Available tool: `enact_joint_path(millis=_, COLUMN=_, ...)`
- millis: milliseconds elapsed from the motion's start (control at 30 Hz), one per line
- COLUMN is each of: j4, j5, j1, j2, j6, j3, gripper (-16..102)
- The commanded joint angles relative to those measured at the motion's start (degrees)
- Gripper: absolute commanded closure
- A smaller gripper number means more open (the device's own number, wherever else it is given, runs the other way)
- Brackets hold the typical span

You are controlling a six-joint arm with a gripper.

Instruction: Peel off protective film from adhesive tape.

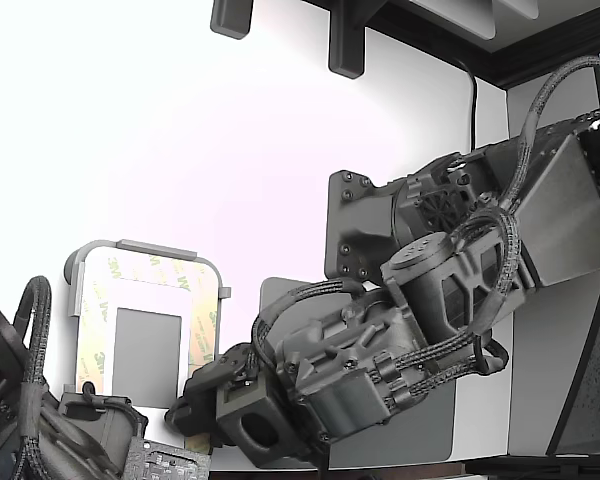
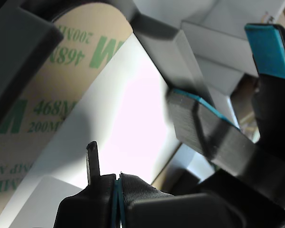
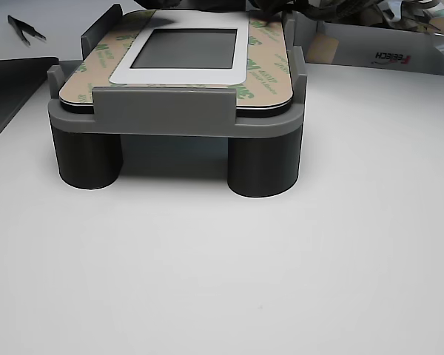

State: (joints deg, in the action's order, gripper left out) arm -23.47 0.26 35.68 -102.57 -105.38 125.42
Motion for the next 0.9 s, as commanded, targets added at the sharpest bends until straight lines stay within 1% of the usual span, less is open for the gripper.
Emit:
enact_joint_path(millis=0, j4=0.5, j5=-0.2, j1=-0.4, j2=-0.2, j6=-0.6, j3=-2.2, gripper=96)
enact_joint_path(millis=300, j4=0.2, j5=0.1, j1=0.1, j2=1.5, j6=-2.4, j3=-3.4, gripper=96)
enact_joint_path(millis=867, j4=2.1, j5=-0.4, j1=0.4, j2=3.2, j6=-1.8, j3=-3.6, gripper=96)
